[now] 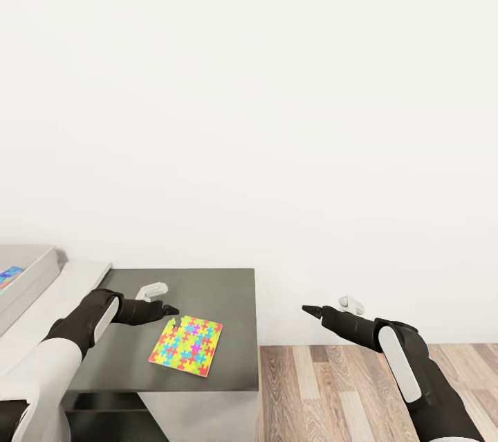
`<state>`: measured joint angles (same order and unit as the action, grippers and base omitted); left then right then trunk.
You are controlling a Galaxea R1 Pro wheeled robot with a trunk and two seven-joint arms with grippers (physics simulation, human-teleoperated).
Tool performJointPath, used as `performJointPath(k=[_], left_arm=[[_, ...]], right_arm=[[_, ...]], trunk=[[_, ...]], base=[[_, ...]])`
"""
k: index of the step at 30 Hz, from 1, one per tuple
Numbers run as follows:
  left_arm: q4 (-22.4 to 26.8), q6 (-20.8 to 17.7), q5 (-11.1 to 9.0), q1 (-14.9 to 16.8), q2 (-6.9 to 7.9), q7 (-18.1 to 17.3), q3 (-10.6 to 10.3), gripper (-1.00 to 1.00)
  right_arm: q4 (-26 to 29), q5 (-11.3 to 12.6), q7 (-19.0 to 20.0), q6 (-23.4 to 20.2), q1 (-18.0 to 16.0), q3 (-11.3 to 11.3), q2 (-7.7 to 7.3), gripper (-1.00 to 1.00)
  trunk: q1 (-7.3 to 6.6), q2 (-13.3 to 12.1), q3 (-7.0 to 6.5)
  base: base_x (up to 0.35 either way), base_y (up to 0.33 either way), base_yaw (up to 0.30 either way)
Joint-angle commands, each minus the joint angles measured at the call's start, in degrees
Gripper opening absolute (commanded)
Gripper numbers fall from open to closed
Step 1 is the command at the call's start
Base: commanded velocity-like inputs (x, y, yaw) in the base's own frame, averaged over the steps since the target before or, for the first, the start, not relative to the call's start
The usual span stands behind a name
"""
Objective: Put all the toys in the child's room - the three board games (two on the bed and one on the table), the two jigsaw puzzles on the table, and the tennis ball on the table - inside the toy box on the table in the child's room.
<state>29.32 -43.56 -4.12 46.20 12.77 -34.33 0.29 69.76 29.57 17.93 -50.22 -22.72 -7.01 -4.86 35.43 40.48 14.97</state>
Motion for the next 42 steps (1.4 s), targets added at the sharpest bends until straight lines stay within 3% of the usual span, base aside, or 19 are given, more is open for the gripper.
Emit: performJointPath(k=[1,19,25,36,42], left_arm=[[0.0,-0.5,-0.4,0.0,0.01,0.1,0.0,1.0],[0.0,-0.4,-0.4,0.0,0.54,-0.2,0.1,1.0],[0.0,-0.4,-0.5,0.0,1.54,-0.4,0.1,1.0],[0.0,-0.2,-0.3,0.0,2.24,-6.2,0.0,1.0],[0.0,-0.2,-0.3,0.0,2.26,-7.0,0.0,1.0]], right_arm=[[0.0,-0.3,0.4,-0.3,0.0,-0.1,0.03,1.0],[0.0,-0.4,0.5,-0.2,0.0,0.0,0.2,1.0],[0.0,-0.4,0.5,-0.2,0.0,0.0,0.2,1.0],[-0.1,-0.4,0.5,-0.2,0.0,0.0,0.19,1.0],[-0.1,-0.4,0.5,-0.2,0.0,0.0,0.2,1.0]], trunk=[[0.01,0.1,0.12],[0.01,0.1,1.64],[0.01,0.1,2.2],[0.01,0.1,3.24],[0.01,0.1,3.81]], base=[[-0.006,0.001,0.0],[-0.001,0.0,0.0],[0.0,0.0,0.0],[0.0,0.0,0.0],[0.0,0.0,0.0]])
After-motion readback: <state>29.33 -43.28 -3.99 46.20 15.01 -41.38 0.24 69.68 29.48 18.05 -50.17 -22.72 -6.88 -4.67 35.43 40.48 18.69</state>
